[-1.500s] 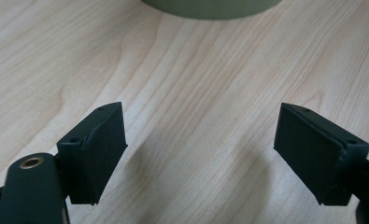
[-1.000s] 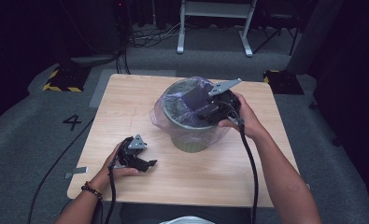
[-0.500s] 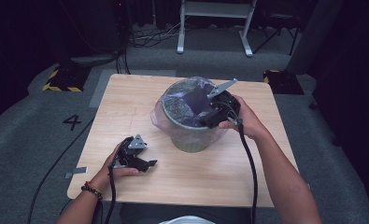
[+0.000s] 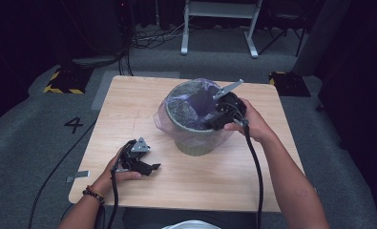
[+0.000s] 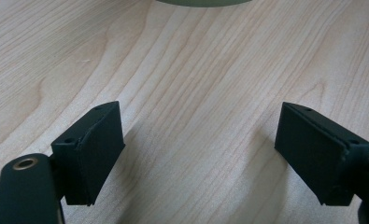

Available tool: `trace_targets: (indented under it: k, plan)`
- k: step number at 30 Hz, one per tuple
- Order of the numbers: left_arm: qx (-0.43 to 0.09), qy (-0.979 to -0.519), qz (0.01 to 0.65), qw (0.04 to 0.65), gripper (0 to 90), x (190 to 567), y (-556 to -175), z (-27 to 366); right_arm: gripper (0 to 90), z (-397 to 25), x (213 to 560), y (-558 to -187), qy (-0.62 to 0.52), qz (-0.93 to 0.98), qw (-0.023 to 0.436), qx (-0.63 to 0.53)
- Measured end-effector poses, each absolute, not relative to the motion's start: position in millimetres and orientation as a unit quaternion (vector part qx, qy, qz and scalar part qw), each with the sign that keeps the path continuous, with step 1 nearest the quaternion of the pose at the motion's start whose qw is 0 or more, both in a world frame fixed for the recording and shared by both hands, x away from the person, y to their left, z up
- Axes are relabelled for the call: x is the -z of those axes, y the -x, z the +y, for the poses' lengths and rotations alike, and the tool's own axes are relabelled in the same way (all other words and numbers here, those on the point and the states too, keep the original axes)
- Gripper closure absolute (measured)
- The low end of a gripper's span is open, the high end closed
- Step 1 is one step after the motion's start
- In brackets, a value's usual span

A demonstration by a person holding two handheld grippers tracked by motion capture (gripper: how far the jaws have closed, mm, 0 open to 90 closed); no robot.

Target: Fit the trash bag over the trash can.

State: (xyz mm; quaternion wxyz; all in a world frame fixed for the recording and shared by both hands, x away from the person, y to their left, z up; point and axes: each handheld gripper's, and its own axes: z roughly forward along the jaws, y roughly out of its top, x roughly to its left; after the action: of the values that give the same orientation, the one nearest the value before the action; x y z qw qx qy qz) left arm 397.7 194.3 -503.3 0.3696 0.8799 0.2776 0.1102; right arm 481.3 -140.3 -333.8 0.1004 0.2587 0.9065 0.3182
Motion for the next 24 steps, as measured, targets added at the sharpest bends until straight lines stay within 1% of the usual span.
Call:
trace_targets:
  k: [7, 10, 24]
  plan:
    - [-0.11, -0.88, 0.278, 0.37, 15.2, 503.4, -397.6, 194.3, 20.3, -143.4, 333.0, -482.3, -0.263, 0.903, 0.098, -0.326]
    - [-0.11, -0.88, 0.278, 0.37, 15.1, 503.4, -397.6, 194.3, 20.3, -146.5, 330.1, -481.5, -0.261, 0.9, 0.101, -0.336]
    - [-0.111, -0.88, 0.279, 0.369, 15.1, 503.4, -397.5, 194.1, 22.9, -162.5, 315.3, -468.5, -0.235, 0.883, 0.131, -0.384]
